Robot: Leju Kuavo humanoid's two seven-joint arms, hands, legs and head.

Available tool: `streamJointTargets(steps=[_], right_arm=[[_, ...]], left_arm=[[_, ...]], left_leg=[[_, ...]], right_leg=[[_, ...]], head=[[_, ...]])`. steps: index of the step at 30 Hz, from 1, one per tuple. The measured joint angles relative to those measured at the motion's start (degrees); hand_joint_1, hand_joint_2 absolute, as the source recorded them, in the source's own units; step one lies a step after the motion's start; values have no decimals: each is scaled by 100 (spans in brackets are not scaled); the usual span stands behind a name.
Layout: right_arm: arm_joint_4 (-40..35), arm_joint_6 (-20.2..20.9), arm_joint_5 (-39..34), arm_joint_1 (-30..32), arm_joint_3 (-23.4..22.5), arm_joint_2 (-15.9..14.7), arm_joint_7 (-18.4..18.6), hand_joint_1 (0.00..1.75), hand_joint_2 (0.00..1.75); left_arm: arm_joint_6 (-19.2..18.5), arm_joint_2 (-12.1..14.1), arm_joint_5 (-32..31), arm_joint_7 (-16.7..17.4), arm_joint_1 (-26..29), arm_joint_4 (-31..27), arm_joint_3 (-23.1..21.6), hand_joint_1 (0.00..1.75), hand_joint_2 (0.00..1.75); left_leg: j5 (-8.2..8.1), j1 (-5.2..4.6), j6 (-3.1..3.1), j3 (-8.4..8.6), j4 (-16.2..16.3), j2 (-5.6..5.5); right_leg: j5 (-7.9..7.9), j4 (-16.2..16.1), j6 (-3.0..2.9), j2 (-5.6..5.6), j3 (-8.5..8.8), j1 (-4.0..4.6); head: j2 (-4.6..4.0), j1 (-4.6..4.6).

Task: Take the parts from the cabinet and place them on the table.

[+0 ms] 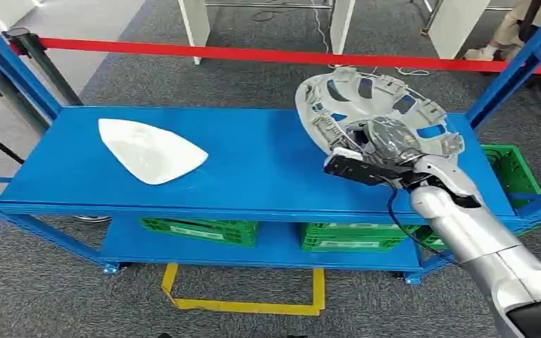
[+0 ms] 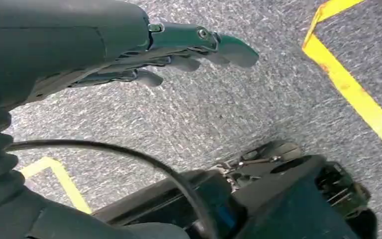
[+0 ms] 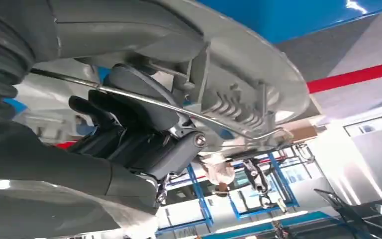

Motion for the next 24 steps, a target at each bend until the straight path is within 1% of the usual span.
streamJointTargets(steps=[1, 2, 3, 4, 5, 6, 7, 8, 9, 10, 11, 12, 13, 14, 15, 16, 18, 19, 20, 21, 23, 24], right_arm=[[-15, -4, 9, -7, 0, 0, 0, 175, 175], [-37, -18, 15, -15, 0, 0, 2, 175, 175], [-74, -26, 20, -26, 0, 0, 7, 175, 175], [-100, -48, 28, -41, 6, 0, 9, 175, 175], [-142, -59, 39, -57, 22, 0, 11, 175, 175], [-171, -68, 63, -57, 35, 0, 24, 175, 175], [-192, -70, 72, -60, 53, 0, 28, 175, 175], [-214, -70, 83, -68, 59, -2, 39, 175, 175], [-218, -70, 96, -95, 61, -2, 46, 175, 175], [-234, -70, 101, -110, 70, 0, 48, 175, 175], [-271, -70, 103, -119, 85, 0, 48, 175, 175], [-286, -70, 103, -124, 94, 0, 55, 175, 175], [-286, -70, 105, -124, 98, 0, 57, 175, 175], [-286, -68, 109, -123, 107, 0, 55, 175, 175], [-286, -68, 111, -124, 111, 0, 55, 175, 175], [-297, -68, 111, -125, 122, 0, 52, 175, 175], [-317, -68, 111, -149, 133, 0, 52, 175, 175], [-321, -68, 111, -168, 133, 0, 52, 175, 175], [-328, -68, 109, -193, 131, -2, 52, 175, 175], [-328, -68, 113, -203, 133, -2, 59, 175, 175], [-334, -85, 184, -200, 153, -2, 72, 175, 175], [-334, -103, 249, -203, 166, -2, 103, 175, 175]], left_arm=[[6, -2, 0, 2, 1, 0, -2, 0, 175], [26, -2, 7, 29, -4, 0, 0, 0, 175], [59, -4, 20, 81, -10, 0, 2, 0, 175], [74, 6, 26, 133, -11, 0, 7, 0, 175], [77, 9, 33, 164, -15, 0, 9, 0, 175], [70, 22, 37, 230, -11, 0, 18, 0, 175], [50, 28, 66, 308, -1, 0, 35, 0, 175], [44, 37, 70, 350, 0, 0, 53, 0, 175], [33, 70, 70, 371, -9, 0, 61, 0, 175], [24, 70, 72, 389, -11, 0, 61, 0, 175], [11, 70, 72, 396, -18, 0, 63, 0, 175], [4, 74, 72, 396, -24, 0, 70, 0, 175], [2, 74, 74, 398, -25, 0, 79, 0, 175], [2, 74, 77, 396, -29, 0, 87, 0, 175], [2, 74, 76, 398, -37, 0, 90, 0, 175], [2, 74, 74, 398, -42, 0, 90, 0, 175], [2, 76, 74, 409, -30, 0, 92, 0, 175], [4, 95, 74, 409, -33, 0, 94, 0, 175], [4, 103, 74, 409, -35, 0, 92, 0, 175], [9, 109, 74, 409, -39, 0, 92, 0, 175], [11, 111, 74, 439, -17, 0, 94, 0, 175], [7, 109, 70, 468, -4, 0, 94, 0, 175]], left_leg=[[-11, 14, -11, 1, 14, -3], [-30, 31, -38, 2, 37, -7], [-62, 41, -75, 2, 72, -11], [-80, 12, -113, -20, 97, -14], [-79, 0, -124, -62, 172, -18], [-53, 1, -164, -70, 158, -19], [-30, -1, -195, -78, 160, -19], [-38, 2, -209, -86, 166, -19], [-121, 7, -244, -110, 195, -12], [-276, 10, -278, -149, 340, -6], [-515, 17, -303, -264, 690, -5], [-753, 24, -320, -425, 1156, -3], [-942, 22, -320, -572, 1587, -3], [-1024, 20, -310, -630, 1840, -3], [-978, 19, -293, -573, 1831, -3], [-822, 13, -252, -413, 1596, -4], [-403, -24, -124, 126, 673, -7], [-394, -63, -46, 316, 288, -10], [-381, -68, -43, 360, 187, -5], [-371, -103, -42, 344, 168, -8], [-334, -126, -19, 319, 114, -8], [-247, -85, -6, 313, -2, 9]], right_leg=[[240, -343, 18, -4, 156, -11], [501, -817, 34, -13, 386, -25], [729, -1335, 64, -32, 636, -51], [615, -1458, 72, -25, 762, -17], [609, -1587, 6, -7, 809, -29], [629, -1523, -36, -7, 771, -17], [635, -1486, -45, -7, 751, -1], [646, -1489, -62, -9, 747, -14], [663, -1516, -112, -14, 755, -46], [676, -1516, -153, -15, 745, -45], [682, -1516, -186, -17, 737, -43], [686, -1516, -193, -18, 727, -36], [699, -1515, -213, -22, 717, -22], [711, -1514, -231, -23, 704, -6], [724, -1514, -250, -22, 694, 11], [738, -1514, -263, -19, 684, 30], [770, -1515, -265, -10, 671, 60], [790, -1517, -259, -14, 668, 50], [814, -1515, -225, -14, 632, 73], [854, -1518, -182, -29, 600, 43], [933, -1545, -110, -41, 570, 20], [942, -1557, -74, -37, 546, 46]], head=[[0, 2], [0, 0], [0, 4], [0, 9], [2, -2], [0, -13], [0, -4], [0, -4], [0, -2], [0, -31], [0, -48], [0, -48], [0, -48], [0, -46], [0, -50], [0, -46], [0, -46], [0, -39], [0, -35], [0, -50], [0, -44], [0, -44]])
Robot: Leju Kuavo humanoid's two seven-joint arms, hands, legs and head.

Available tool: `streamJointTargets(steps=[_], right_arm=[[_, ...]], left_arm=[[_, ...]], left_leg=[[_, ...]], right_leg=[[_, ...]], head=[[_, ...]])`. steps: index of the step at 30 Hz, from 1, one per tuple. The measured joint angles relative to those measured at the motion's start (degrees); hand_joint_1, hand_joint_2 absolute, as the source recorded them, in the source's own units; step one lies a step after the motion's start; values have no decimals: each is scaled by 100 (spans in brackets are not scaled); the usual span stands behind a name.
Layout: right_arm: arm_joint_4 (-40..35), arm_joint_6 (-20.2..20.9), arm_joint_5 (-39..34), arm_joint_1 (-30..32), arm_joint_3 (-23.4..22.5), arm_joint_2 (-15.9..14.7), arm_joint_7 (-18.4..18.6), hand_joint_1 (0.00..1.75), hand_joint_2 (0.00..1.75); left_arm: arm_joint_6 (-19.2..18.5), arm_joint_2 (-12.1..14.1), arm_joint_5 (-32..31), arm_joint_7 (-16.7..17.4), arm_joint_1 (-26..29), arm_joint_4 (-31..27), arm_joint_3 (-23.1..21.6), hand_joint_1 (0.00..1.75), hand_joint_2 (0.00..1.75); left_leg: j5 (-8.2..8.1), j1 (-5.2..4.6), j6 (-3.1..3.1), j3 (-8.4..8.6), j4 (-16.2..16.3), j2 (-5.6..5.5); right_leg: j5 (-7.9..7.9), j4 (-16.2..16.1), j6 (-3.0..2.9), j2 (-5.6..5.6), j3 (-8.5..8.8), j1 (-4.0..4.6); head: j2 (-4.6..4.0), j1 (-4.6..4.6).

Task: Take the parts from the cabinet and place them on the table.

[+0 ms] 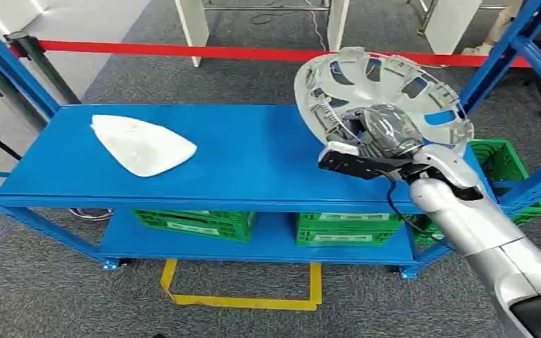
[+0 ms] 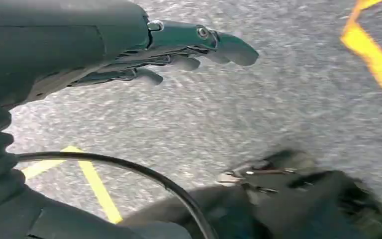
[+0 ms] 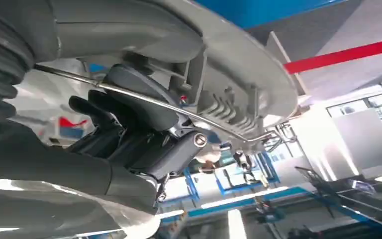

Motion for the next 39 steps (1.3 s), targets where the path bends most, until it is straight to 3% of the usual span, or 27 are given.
streamJointTargets(steps=[1, 2, 4, 5, 7, 9, 10, 11, 14, 15, 16, 17, 19, 20, 21, 22, 24, 25, 26, 27, 29, 31, 32, 34, 36, 37, 39], right_arm=[[4, -20, 41, -7, 17, 0, 28, 175, 175], [4, -22, 74, -21, 28, 0, 35, 175, 175], [31, -66, 146, -39, 44, 2, 35, 175, 175], [41, -92, 188, -46, 79, 7, 17, 175, 175], [83, -103, 229, -77, 116, 7, 9, 175, 175], [103, -103, 260, -141, 157, 20, -26, 175, 175], [103, -103, 273, -176, 177, 28, -48, 175, 175], [103, -103, 284, -210, 196, 48, -55, 175, 175], [98, -133, 312, -222, 227, 79, -79, 175, 175], [98, -137, 319, -223, 245, 94, -81, 175, 175], [101, -140, 323, -246, 256, 94, -83, 175, 175], [98, -144, 330, -252, 253, 98, -79, 175, 175], [98, -144, 332, -257, 264, 109, -81, 175, 175], [98, -146, 336, -250, 269, 109, -81, 175, 175], [98, -146, 343, -245, 273, 109, -81, 175, 175], [98, -155, 345, -244, 273, 109, -81, 175, 175], [98, -184, 343, -240, 253, 109, -74, 175, 175], [98, -201, 334, -240, 234, 107, -74, 175, 175], [98, -212, 319, -238, 199, 96, -70, 175, 175], [96, -227, 312, -240, 170, 79, -66, 175, 175], [96, -256, 304, -239, 149, 72, -68, 175, 175], [96, -260, 301, -221, 129, 41, -68, 175, 175], [96, -262, 299, -214, 111, 15, -68, 175, 175], [96, -256, 277, -205, 105, 15, -74, 175, 175], [96, -232, 260, -154, 98, -2, -77, 175, 175], [96, -216, 255, -136, 96, -13, -77, 175, 175], [96, -219, 258, -135, 79, -13, -46, 175, 175]], left_arm=[[-6, 9, -2, 37, -2, 0, 0, 0, 175], [-11, 9, -7, 48, -3, 0, 0, 0, 175], [-20, 0, -37, 57, -15, 0, -2, 0, 175], [-20, 2, -44, 65, -25, 0, -2, 0, 175], [-22, 0, -48, 81, -29, 0, -7, 0, 175], [-24, -2, -50, 83, -28, 0, -7, 0, 175], [-24, 0, -50, 83, -43, 0, -7, 0, 175], [-22, 2, -50, 85, -59, 0, -9, 0, 175], [-37, 6, -50, 94, -60, 0, -9, 0, 175], [-50, 11, -50, 107, -61, 0, -11, 0, 175], [-55, 11, -50, 118, -61, 0, -9, 0, 175], [-57, 11, -50, 127, -63, 0, -9, 0, 175], [-57, 11, -50, 138, -88, 0, -9, 0, 175], [-57, 11, -50, 144, -100, 0, -9, 0, 175], [-57, 11, -50, 144, -103, 0, -9, 0, 175], [-55, 9, -50, 144, -106, 0, -9, 0, 175], [-2, 7, -52, 113, -84, 0, -15, 0, 175], [20, 7, -52, 81, -78, 0, -20, 0, 175], [26, 9, -52, 41, -76, 0, -37, 0, 175], [35, 9, -52, 24, -76, 0, -50, 0, 175], [35, 2, -52, 24, -72, 0, -61, 0, 175], [37, -22, -52, 24, -57, 0, -68, 0, 175], [37, -28, -52, 24, -46, 0, -72, 0, 175], [46, -13, -52, 24, -40, 0, -76, 0, 175], [44, -15, -52, 24, -41, 0, -87, 0, 175], [39, -15, -52, 24, -33, 0, -87, 0, 175], [26, -31, -52, 24, -17, 0, -94, 0, 175]], left_leg=[[82, 23, 10, -18, -38, 20], [130, 26, 60, -75, -52, 22], [223, 26, 66, -200, -45, 25], [274, 28, 67, -269, -40, 27], [358, 44, 52, -384, -23, 26], [423, 75, 0, -506, 32, 24], [445, 75, -35, -558, 81, 23], [474, 52, -76, -628, 102, 22], [617, 53, -141, -661, 103, 23], [643, 51, -174, -682, 108, 9], [494, 68, -212, -728, 164, 1], [146, 69, -255, -784, 405, 2], [-525, 83, -298, -929, 1259, 2], [-679, 84, -302, -965, 1624, 2], [-677, 85, -296, -939, 1813, 2], [-527, 84, -279, -833, 1779, 1], [-94, 79, -205, -376, 1144, 0], [1, 68, -150, -89, 696, -7], [-149, 47, -87, 170, 288, -13], [-193, 34, -77, 267, 60, -12], [-201, -12, -62, 240, -20, -9], [-101, 47, -3, 217, -134, 17], [-59, 42, 28, 187, -148, 31], [3, 36, 69, 97, -139, 38], [61, 33, 74, 11, -126, 37], [83, 34, 68, -23, -117, 37], [103, 38, 51, -51, -97, 37]], right_leg=[[-163, 44, 13, 10, -59, -22], [-461, 288, 35, 13, -149, -20], [-1016, 1143, 72, 11, -370, -38], [-1135, 1485, 99, 10, -433, -40], [-933, 1488, 139, 8, -257, -53], [-554, 687, 164, 4, 314, -74], [-570, 197, 180, -2, 613, -92], [-688, -53, 162, 15, 827, -42], [-649, -81, 71, 22, 751, -28], [-596, -102, -4, -2, 704, -48], [-543, -106, -85, -25, 679, -65], [-491, -104, -146, -25, 616, -64], [-371, -99, -192, -24, 483, -50], [-320, -94, -201, -21, 419, -38], [-270, -89, -202, -18, 351, -29], [-242, -89, -202, -1, 278, -18], [-151, -88, -194, 2, 163, 13], [-113, -88, -176, 5, 135, 20], [-83, -88, -152, -4, 96, 31], [-45, -87, -118, -11, 81, 24], [58, -106, -39, -20, 27, -7], [57, -88, 11, -5, -80, -7], [-142, 85, 32, 9, -165, -6], [-649, 939, 66, 9, -477, -16], [-905, 1628, 99, 10, -693, -22], [-845, 1576, 106, 9, -612, -28], [-487, 805, 110, 4, -90, -41]], head=[[0, 11], [0, 37], [0, 28], [0, 39], [0, 37], [0, 37], [0, 46], [0, 46], [0, 31], [0, 37], [2, 39], [0, 13], [0, 17], [0, 20], [0, 20], [0, 20], [0, 18], [0, 22], [2, 28], [0, 33], [0, 20], [0, 26], [0, 42], [0, 57], [0, 61], [0, 63], [0, 61]])
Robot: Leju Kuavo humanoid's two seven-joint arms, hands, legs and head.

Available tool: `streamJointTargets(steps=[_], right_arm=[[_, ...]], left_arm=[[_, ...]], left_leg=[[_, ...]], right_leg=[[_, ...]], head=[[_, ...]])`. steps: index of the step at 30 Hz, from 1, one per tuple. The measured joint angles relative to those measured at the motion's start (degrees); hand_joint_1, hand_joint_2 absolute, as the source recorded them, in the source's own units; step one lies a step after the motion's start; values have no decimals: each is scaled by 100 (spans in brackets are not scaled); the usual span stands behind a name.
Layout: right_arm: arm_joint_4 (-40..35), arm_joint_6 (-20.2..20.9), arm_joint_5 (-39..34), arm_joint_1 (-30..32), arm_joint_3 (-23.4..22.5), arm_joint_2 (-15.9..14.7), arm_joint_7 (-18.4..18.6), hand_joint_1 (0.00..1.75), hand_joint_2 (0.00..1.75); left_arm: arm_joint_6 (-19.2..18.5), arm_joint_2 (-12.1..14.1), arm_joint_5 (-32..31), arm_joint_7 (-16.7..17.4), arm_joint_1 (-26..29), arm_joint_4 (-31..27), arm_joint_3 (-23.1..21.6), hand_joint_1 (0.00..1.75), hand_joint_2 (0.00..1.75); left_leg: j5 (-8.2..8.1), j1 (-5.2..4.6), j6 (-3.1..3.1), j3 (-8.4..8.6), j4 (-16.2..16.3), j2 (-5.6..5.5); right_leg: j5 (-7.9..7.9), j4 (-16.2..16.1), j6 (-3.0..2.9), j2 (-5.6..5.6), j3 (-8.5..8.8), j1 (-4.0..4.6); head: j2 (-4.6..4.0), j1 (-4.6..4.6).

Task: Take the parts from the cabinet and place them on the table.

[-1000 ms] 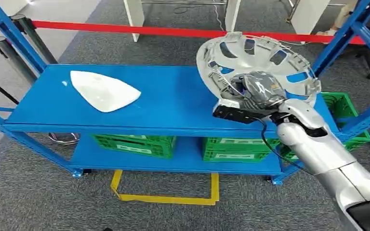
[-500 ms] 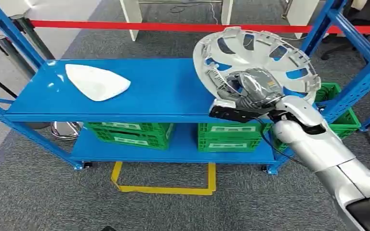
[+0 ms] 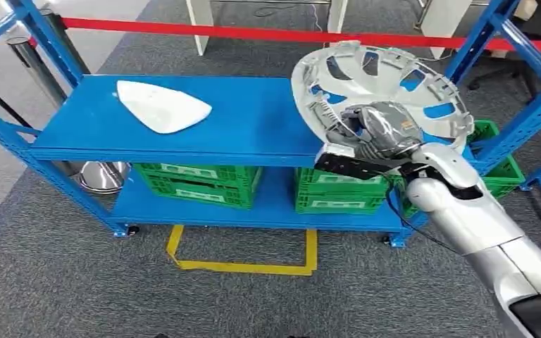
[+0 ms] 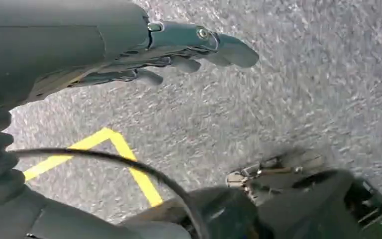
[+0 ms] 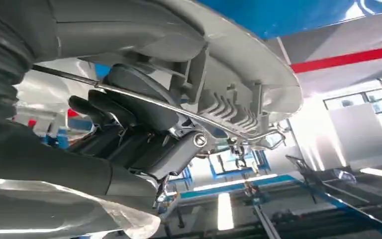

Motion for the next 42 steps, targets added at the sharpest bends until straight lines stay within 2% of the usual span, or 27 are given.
streamJointTargets(steps=[1, 3, 6, 8, 9, 11, 12, 13, 14, 16, 17, 18, 22, 23, 24, 26, 27, 28, 29, 31, 32, 33, 37, 38, 39, 40, 42], right_arm=[[-2, -4, -2, -2, -26, 0, 11, 175, 175], [-19, -9, -17, -10, -66, -2, 35, 175, 175], [-31, -13, -42, 1, -96, -18, 41, 175, 175], [-33, -13, -55, -2, -157, -28, 55, 175, 175], [-35, -13, -59, -1, -164, -28, 53, 175, 175], [-35, 24, -90, 0, -164, -28, 37, 175, 175], [-35, 42, -83, 0, -164, -28, 33, 175, 175], [-35, 55, -59, -1, -162, -28, 31, 175, 175], [-37, 59, -48, -4, -159, -28, 31, 175, 175], [-50, 63, -35, -11, -162, -31, 33, 175, 175], [-68, 61, -28, -14, -162, -33, 33, 175, 175], [-74, 63, -17, -14, -162, -37, 31, 175, 175], [-85, 61, 15, -19, -162, -54, 31, 175, 175], [-87, 61, 13, -21, -162, -81, 33, 175, 175], [-87, 61, 11, -31, -160, -90, 31, 175, 175], [-90, 63, 11, -13, -151, -92, 28, 175, 175], [-90, 63, 15, -4, -151, -96, 28, 175, 175], [-90, 66, 15, 2, -151, -101, 28, 175, 175], [-90, 68, 18, -1, -151, -101, 28, 175, 175], [-92, 96, 26, -32, -149, -101, 28, 175, 175], [-92, 133, 39, -67, -135, -98, 26, 175, 175], [-90, 162, 50, -118, -107, -94, 24, 175, 175], [-94, 335, 77, -302, 27, 22, -44, 175, 175], [-113, 382, 98, -365, 96, 61, -66, 175, 175], [-155, 411, 118, -399, 158, 107, -68, 175, 175], [-181, 435, 129, -425, 212, 127, -74, 175, 175], [-190, 448, 142, -469, 299, 151, -83, 175, 175]], left_arm=[[0, -6, 0, 0, -3, 0, 0, 0, 175], [0, -9, 0, -2, -17, 0, -2, 0, 175], [-7, -9, 0, -2, -7, 0, -2, 0, 175], [-7, 0, 0, -7, -9, 0, -4, 0, 175], [-7, 0, 0, -7, -11, 0, -4, 0, 175], [-9, 0, 0, -7, -27, 0, -4, 0, 175], [-18, 0, 0, -7, -39, 0, -4, 0, 175], [-22, -2, 0, -7, -42, 0, -4, 0, 175], [-24, -2, 0, -7, -43, 0, -4, 0, 175], [-26, 0, -2, 4, -40, 0, -7, 0, 175], [-26, 2, 0, 4, -32, 0, -7, 0, 175], [-26, 7, 0, 4, -35, 0, -9, 0, 175], [-24, 13, -2, 4, -32, 0, -13, 0, 175], [-24, 11, -2, 4, -16, 0, -15, 0, 175], [-26, 17, -2, 4, -14, 0, -15, 0, 175], [-28, 11, -2, 4, -32, 0, -22, 0, 175], [-28, 9, -2, 4, -29, 0, -24, 0, 175], [-28, 9, -2, 4, -17, 0, -24, 0, 175], [-33, 9, -2, 4, -14, 0, -26, 0, 175], [-52, 7, -4, 4, -27, 0, -37, 0, 175], [-68, 4, -4, 4, -36, 0, -50, 0, 175], [-81, 9, -7, 4, -56, 0, -57, 0, 175], [-94, 22, -9, -4, -42, 0, -72, 0, 175], [-96, 38, -9, -6, -35, 2, -79, 0, 175], [-98, 37, -11, -4, -41, 2, -98, 0, 175], [-98, 42, -11, -4, -59, 2, -111, 0, 175], [-98, 50, -11, -4, -112, 0, -114, 0, 175]], left_leg=[[-2, 2, -9, -6, 23, 0], [-1, -44, -65, -95, 130, -3], [42, -35, -136, -157, 145, 1], [-132, -33, -221, -218, 295, -13], [-346, -5, -259, -341, 629, -13], [-757, 30, -303, -713, 1556, -13], [-838, 36, -311, -828, 1852, -13], [-787, 42, -309, -826, 1887, -13], [-621, 47, -299, -736, 1711, -12], [-88, 40, -237, -300, 772, 37], [41, 10, -198, -136, 356, 202], [25, -42, -182, -105, 272, 239], [8, -22, -68, -126, 82, 72], [48, -5, -38, -110, 44, 44], [70, -1, -3, -129, 40, 5], [87, -5, 24, -161, 42, -87], [92, -6, 27, -173, 46, -134], [100, -5, 20, -178, 54, -188], [103, -2, 14, -176, 59, -252], [100, 7, 5, -176, 99, -364], [81, 11, -24, -198, 135, -418], [82, -21, -60, -270, 184, -457], [159, 5, -186, -401, 209, -638], [92, -9, -219, -420, 263, -497], [-65, -15, -282, -518, 489, -283], [-275, 14, -322, -697, 899, -180], [-600, 37, -357, -1080, 1732, -117]], right_leg=[[184, -516, 0, -10, 325, -5], [111, -968, -38, 2, 597, 7], [128, -898, -128, 13, 506, 11], [165, -923, -209, 3, 514, -31], [169, -923, -255, 4, 511, -31], [177, -922, -269, 8, 492, -26], [181, -922, -275, 3, 489, -26], [182, -922, -275, 0, 491, -26], [182, -921, -275, -20, 491, -24], [183, -920, -274, -53, 502, -20], [185, -921, -268, -73, 497, -13], [192, -902, -239, -88, 474, 23], [211, -908, -131, -274, 399, 34], [89, -822, -115, -176, 315, 8], [-90, -569, -107, -87, 212, 7], [-507, 349, -93, -18, -176, 8], [-620, 703, -85, -1, -338, 10], [-600, 827, -74, 2, -394, 8], [-448, 676, -72, 2, -309, 2], [32, -153, -83, 67, 114, -13], [215, -626, -80, 251, 334, -37], [133, -736, -79, 418, 457, -55], [115, -837, -157, 244, 434, -57], [133, -854, -194, 184, 450, -79], [132, -857, -228, 142, 459, -80], [127, -857, -248, 74, 463, -67], [114, -855, -268, -64, 471, -49]], head=[[0, 0], [0, -4], [0, -11], [0, -26], [0, -37], [0, -37], [0, -33], [0, -35], [0, -35], [0, -33], [0, -33], [0, -39], [0, -24], [0, -22], [0, -17], [0, -20], [0, -20], [0, -17], [0, -19], [0, -20], [0, -15], [0, -26], [2, -20], [0, -15], [0, -94], [0, -94], [0, -94]])
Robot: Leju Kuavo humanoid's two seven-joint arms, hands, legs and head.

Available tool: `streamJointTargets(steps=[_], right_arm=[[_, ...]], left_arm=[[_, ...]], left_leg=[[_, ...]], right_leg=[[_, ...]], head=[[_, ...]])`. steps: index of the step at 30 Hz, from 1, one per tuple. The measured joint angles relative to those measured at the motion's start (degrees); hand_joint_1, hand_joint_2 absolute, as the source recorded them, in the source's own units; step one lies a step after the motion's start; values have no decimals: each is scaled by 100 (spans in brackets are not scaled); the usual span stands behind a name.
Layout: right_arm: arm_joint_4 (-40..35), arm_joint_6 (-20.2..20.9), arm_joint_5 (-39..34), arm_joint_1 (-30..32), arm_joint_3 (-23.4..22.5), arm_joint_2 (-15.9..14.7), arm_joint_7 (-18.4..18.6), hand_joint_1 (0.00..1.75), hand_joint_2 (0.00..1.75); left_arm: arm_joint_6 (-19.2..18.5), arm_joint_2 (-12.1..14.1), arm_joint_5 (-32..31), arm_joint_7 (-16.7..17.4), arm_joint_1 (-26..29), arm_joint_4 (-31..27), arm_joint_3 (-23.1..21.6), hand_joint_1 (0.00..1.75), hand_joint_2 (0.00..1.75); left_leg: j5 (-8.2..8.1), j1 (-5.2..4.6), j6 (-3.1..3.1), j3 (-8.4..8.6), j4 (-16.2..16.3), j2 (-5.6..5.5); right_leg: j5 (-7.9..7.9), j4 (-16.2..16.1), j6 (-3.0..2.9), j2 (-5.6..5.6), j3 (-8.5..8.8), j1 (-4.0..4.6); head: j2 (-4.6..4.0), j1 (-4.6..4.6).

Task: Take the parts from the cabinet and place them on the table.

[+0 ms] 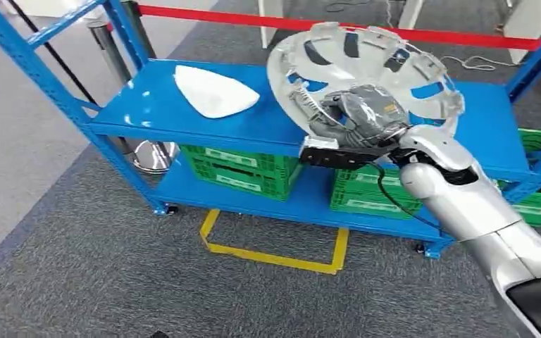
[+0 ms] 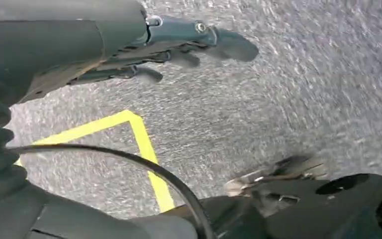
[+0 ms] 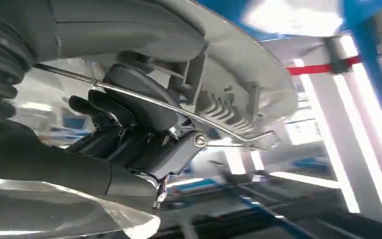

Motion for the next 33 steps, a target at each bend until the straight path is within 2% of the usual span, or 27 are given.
streamJointTargets(steps=[1, 2, 3, 4, 5, 6, 8, 10, 11, 12, 13, 15, 16, 17, 18, 19, 20, 21, 22, 25, 26, 27, 28, 29, 31, 32, 33], right_arm=[[-2, 0, 7, -14, 33, 13, -4, 175, 175], [-4, 2, 7, -27, 68, 29, -9, 175, 175], [-22, 4, 5, -38, 100, 44, -9, 175, 175], [-39, 5, 0, -59, 129, 53, -9, 175, 175], [-61, 9, 2, -85, 162, 61, -2, 175, 175], [-70, 9, 24, -109, 190, 61, 18, 175, 175], [-79, 2, 85, -126, 258, 59, 79, 175, 175], [-136, -17, 103, -96, 328, 48, 116, 175, 175], [-218, -49, 114, -57, 343, -13, 131, 175, 175], [-284, -103, 108, 0, 348, -102, 136, 175, 175], [-354, -140, 98, 52, 359, -160, 125, 175, 175], [-565, -209, 57, 220, 359, -417, 100, 175, 175], [-662, -229, 39, 299, 356, -543, 87, 175, 175], [-733, -234, 31, 351, 356, -632, 85, 175, 175], [-811, -234, 29, 383, 354, -706, 87, 175, 175], [-899, -234, 24, 408, 343, -807, 92, 175, 175], [-979, -236, 18, 433, 324, -903, 109, 175, 175], [-1042, -247, 13, 466, 291, -990, 118, 175, 175], [-1097, -262, 13, 502, 284, -1008, 122, 175, 175], [-1213, -282, 15, 602, 256, -1071, 129, 175, 175], [-1250, -282, 15, 604, 254, -1071, 129, 175, 175], [-1274, -286, 15, 617, 234, -1104, 138, 175, 175], [-1296, -291, 13, 631, 219, -1108, 138, 175, 175], [-1318, -291, 13, 642, 212, -1141, 136, 175, 175], [-1338, -288, 26, 680, 206, -1171, 157, 175, 175], [-1355, -288, 29, 694, 206, -1182, 155, 175, 175], [-1377, -288, 29, 696, 206, -1182, 146, 175, 175]], left_arm=[[0, 4, -2, -2, -8, 2, -2, 0, 175], [0, 7, -2, -2, -6, 0, -7, 0, 175], [0, 9, -2, 2, -6, 0, -13, 0, 175], [-2, 13, -4, 11, 4, 2, -26, 0, 175], [-4, 22, -6, 13, 20, 0, -39, 0, 175], [-20, 28, -9, 22, 27, 2, -48, 0, 175], [-44, 39, -13, 74, 24, 2, -90, 0, 175], [-46, 55, -13, 151, 59, 2, -112, 0, 175], [-50, 68, -13, 181, 63, 2, -127, 0, 175], [-50, 63, -13, 230, 59, 2, -139, 0, 175], [-30, 70, -13, 280, 37, 2, -149, 0, 175], [63, 55, -13, 382, 23, 2, -164, 0, 175], [87, 39, -13, 415, 31, 2, -173, 0, 175], [105, 37, -13, 426, 47, 2, -175, 0, 175], [112, 35, -13, 426, 58, 2, -179, 0, 175], [112, 24, -15, 428, 65, 4, -186, 0, 175], [116, 6, -20, 428, 65, 4, -199, 0, 175], [116, -2, -26, 428, 65, 4, -219, 0, 175], [118, -9, -31, 428, 51, 4, -234, 0, 175], [120, -13, -33, 433, 91, 4, -273, 0, 175], [122, 11, -33, 439, 98, 4, -280, 0, 175], [125, -15, -33, 439, 109, 7, -284, 0, 175], [125, -7, -33, 439, 108, 7, -289, 0, 175], [140, -4, -33, 439, 89, 7, -293, 0, 175], [151, 4, -33, 439, 57, 7, -295, 0, 175], [153, 7, -33, 439, 60, 7, -295, 0, 175], [153, 9, -33, 439, 65, 7, -295, 0, 175]], left_leg=[[-23, 3, -5, -89, 202, 11], [98, 2, 2, -38, 117, 13], [297, 1, 20, 96, -166, 22], [557, -7, 52, 323, -635, 63], [782, -34, 93, 549, -1109, 203], [792, -96, 116, 671, -1369, 439], [735, -129, 196, 697, -1530, 378], [758, -134, 236, 680, -1570, 247], [798, -78, 286, 731, -1651, 204], [811, -75, 306, 739, -1669, 150], [817, -59, 334, 734, -1667, 96], [821, -58, 361, 734, -1664, -57], [820, -58, 361, 733, -1658, -141], [820, -57, 361, 736, -1650, -214], [819, -50, 360, 736, -1637, -284], [809, -41, 350, 737, -1619, -360], [790, -29, 330, 736, -1583, -436], [769, -23, 300, 712, -1556, -492], [752, -50, 272, 657, -1478, -554], [796, -6, 207, 624, -1507, -705], [766, -24, 181, 609, -1481, -724], [670, -62, 134, 575, -1376, -429], [477, -51, 96, 456, -1072, -191], [264, -30, 70, 272, -654, -72], [-40, -3, 49, -83, 148, 2], [-6, 3, 46, -110, 225, 8], [149, 4, 57, -15, 41, 11]], right_leg=[[-8, 1, -11, -72, 5, 6], [-16, 1, -14, -139, 13, 12], [-24, 1, -17, -198, 22, 18], [-33, 0, -14, -256, 36, 21], [-47, -1, -5, -298, 47, 23], [-55, -3, 7, -350, 42, 44], [-59, 8, 48, -449, 3, 85], [-61, -24, 103, -581, 27, 83], [-135, 8, 138, -446, -34, 51], [-226, 132, 130, -163, -84, 34], [-401, 479, 129, 6, -249, 41], [-751, 1427, 167, 85, -741, 43], [-792, 1722, 188, 88, -923, 44], [-698, 1725, 199, 87, -968, 42], [-497, 1500, 207, 87, -899, 38], [-218, 1063, 210, 108, -707, 27], [65, 501, 220, 222, -447, 3], [92, 167, 227, 513, -294, -46], [58, 43, 217, 535, -168, -58], [62, 90, 157, 386, -175, -4], [80, 61, 122, 293, -147, -56], [76, 49, 85, 244, -122, -47], [63, 45, 42, 168, -104, -38], [54, 46, 28, 103, -95, -23], [37, 47, 13, -57, -84, -7], [31, 48, 9, -126, -79, -3], [23, 48, 10, -190, -74, -1]], head=[[0, -4], [0, -2], [0, -7], [0, 0], [0, -2], [0, -2], [0, 0], [0, -9], [0, 2], [0, -6], [0, 20], [0, 13], [0, 11], [0, 15], [0, 13], [0, 13], [0, 15], [0, 16], [0, 4], [0, 0], [0, 11], [0, -9], [0, -92], [0, -79], [0, -85], [0, -85], [0, -90]])
